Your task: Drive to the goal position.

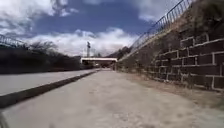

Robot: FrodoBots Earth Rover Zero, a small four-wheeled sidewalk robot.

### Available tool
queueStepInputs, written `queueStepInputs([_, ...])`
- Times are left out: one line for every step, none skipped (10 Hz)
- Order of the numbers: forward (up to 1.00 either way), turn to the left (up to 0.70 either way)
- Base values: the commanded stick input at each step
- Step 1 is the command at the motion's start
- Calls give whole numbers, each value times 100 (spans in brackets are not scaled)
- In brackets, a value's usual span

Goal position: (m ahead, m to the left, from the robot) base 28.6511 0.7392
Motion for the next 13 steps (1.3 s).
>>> queueStepInputs([100, 0])
queueStepInputs([100, 0])
queueStepInputs([100, 0])
queueStepInputs([100, 0])
queueStepInputs([100, 0])
queueStepInputs([100, 0])
queueStepInputs([100, 0])
queueStepInputs([100, 0])
queueStepInputs([100, 0])
queueStepInputs([100, 0])
queueStepInputs([100, 0])
queueStepInputs([100, 0])
queueStepInputs([100, 0])
